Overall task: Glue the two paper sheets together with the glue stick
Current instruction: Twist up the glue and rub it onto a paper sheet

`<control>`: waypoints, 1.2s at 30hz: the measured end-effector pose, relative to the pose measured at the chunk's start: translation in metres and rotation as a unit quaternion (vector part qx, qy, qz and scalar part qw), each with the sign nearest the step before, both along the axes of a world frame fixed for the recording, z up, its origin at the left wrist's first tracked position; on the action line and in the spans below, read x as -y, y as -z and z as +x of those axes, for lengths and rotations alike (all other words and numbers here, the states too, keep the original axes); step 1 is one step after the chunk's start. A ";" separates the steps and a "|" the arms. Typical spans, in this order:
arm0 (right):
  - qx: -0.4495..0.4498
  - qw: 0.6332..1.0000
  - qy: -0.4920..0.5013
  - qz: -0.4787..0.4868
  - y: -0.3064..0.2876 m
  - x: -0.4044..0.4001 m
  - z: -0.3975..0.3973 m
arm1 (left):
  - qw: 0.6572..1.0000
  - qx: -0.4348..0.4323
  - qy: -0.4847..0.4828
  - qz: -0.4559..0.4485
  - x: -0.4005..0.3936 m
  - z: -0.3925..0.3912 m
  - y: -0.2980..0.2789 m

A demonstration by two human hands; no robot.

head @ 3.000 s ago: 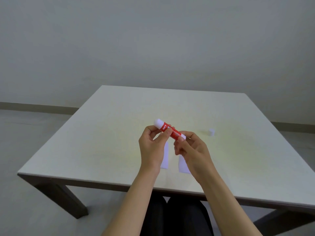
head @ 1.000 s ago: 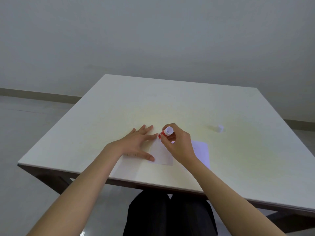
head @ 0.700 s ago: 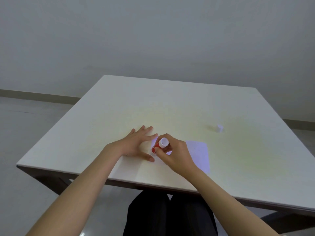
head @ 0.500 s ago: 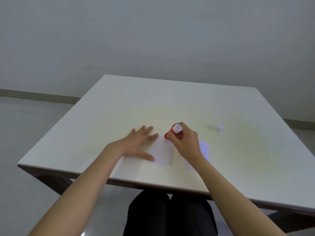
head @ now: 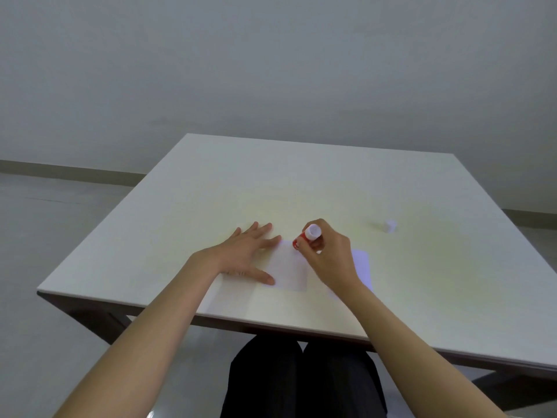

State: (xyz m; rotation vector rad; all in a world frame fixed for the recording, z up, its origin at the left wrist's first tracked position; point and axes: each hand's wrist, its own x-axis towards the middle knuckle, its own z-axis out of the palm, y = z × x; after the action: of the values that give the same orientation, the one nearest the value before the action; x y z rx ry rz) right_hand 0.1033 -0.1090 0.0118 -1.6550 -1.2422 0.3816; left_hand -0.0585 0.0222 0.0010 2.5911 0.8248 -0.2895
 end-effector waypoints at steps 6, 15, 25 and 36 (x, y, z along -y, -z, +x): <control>0.066 0.991 -0.114 0.002 0.009 0.028 -0.030 | 1.000 0.005 -0.009 0.007 0.000 0.001 0.006; 0.012 1.000 0.011 -0.015 0.000 0.018 -0.001 | 1.000 0.000 -0.002 0.004 -0.002 0.001 0.002; -0.020 0.999 0.013 -0.023 0.000 0.035 0.003 | 1.000 0.003 -0.002 0.003 -0.006 -0.001 0.009; -0.035 0.999 -0.012 -0.031 -0.005 0.033 0.007 | 1.000 -0.002 -0.001 0.012 -0.004 0.000 0.009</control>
State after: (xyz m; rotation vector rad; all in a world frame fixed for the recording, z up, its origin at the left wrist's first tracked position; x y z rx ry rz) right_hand 0.1107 -0.1418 0.0166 -1.6672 -1.2102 0.4935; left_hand -0.0585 0.0266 -0.0078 2.6125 0.8371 -0.2847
